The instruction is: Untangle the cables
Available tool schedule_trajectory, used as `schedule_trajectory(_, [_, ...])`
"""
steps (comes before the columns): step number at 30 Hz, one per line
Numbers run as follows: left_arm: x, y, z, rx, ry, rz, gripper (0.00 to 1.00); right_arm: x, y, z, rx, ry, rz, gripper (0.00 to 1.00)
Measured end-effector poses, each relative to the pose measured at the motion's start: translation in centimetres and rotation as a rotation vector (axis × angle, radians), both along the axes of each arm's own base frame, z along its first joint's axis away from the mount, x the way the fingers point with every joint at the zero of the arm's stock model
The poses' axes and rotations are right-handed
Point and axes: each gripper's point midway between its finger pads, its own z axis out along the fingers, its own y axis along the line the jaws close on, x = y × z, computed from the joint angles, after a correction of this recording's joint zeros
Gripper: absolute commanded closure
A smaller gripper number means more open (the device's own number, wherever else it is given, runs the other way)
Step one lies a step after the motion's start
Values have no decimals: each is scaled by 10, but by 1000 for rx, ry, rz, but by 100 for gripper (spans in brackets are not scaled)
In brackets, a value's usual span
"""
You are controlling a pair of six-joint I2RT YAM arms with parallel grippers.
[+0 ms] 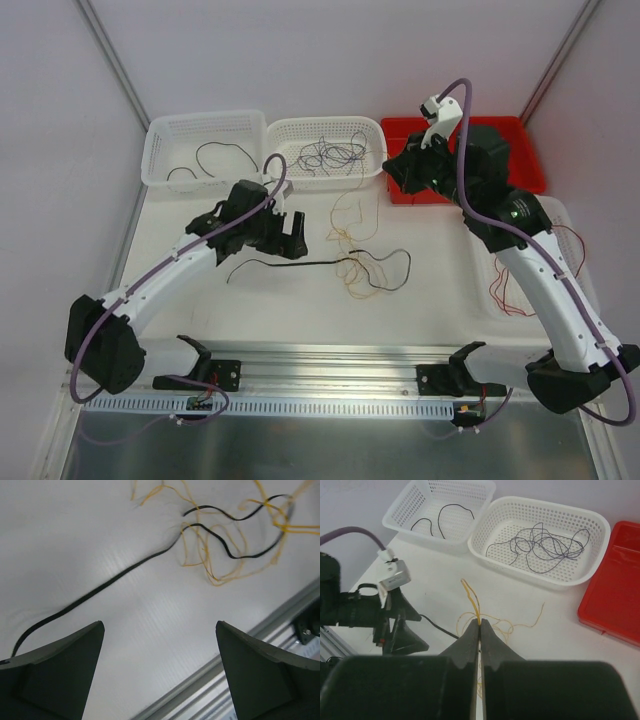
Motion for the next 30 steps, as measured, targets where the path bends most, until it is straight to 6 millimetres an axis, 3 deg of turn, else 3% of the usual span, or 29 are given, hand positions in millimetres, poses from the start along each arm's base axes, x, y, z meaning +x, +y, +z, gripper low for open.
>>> schedule_trajectory(7, [-44,-56,39,-263,-88,-45,7,-1,-10,-7,13,18,-60,99])
schedule_trajectory(13, [-53,-97,43,-374,-111,-31,16,-8,-14,-1,48,11,-72,99])
schedule_trajectory(20, [-47,-143,23,-404,-132,3,24,-14,-16,-5,75,27,-82,99])
schedule_trajectory(24, [-31,-151,5,-372,-142,74,33,-17,-17,-10,90,40,-82,99])
schedule_trajectory(30, [-8,-161,-6,-377,-154,176,46,-25,-19,-10,108,40,-81,98])
